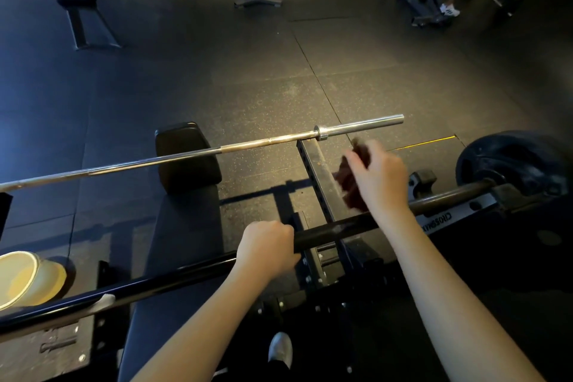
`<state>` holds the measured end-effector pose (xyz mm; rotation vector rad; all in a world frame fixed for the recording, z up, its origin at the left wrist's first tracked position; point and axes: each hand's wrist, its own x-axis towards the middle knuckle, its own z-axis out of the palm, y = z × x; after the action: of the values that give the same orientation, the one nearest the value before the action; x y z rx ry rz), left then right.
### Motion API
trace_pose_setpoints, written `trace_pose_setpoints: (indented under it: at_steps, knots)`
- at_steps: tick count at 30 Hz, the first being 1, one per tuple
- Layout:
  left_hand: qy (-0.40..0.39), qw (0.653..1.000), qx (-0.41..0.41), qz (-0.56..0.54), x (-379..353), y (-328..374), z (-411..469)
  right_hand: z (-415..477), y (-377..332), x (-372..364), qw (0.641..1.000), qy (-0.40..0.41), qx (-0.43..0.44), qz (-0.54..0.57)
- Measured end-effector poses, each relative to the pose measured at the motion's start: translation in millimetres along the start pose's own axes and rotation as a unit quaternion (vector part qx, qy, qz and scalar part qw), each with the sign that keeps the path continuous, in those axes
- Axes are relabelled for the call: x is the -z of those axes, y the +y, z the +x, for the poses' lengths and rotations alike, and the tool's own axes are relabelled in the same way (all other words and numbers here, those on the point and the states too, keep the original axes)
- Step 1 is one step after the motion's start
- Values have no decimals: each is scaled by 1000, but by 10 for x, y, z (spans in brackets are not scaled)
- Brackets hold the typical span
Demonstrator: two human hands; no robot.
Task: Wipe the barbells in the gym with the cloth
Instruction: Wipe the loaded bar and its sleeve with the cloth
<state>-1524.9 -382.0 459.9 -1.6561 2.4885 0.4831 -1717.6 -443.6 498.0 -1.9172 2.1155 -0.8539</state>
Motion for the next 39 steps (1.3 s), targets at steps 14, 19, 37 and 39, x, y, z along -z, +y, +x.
trace_pose_setpoints:
  at_steps: [14,19,37,39]
  knots:
    - [-13,1000,0,5,3,1,27,-740,81,-34,972,-224,74,1]
    - [-7,1000,-3,-4,3,-6,29,-701,54,-219,977,-158,115,-83]
    - [18,1000,0,-14,-46,-37,35,-410,-80,-399,970,-196,16,-141]
    - [7,1000,-2,-25,-56,-40,18,-411,-32,-411,968,-205,-15,-145]
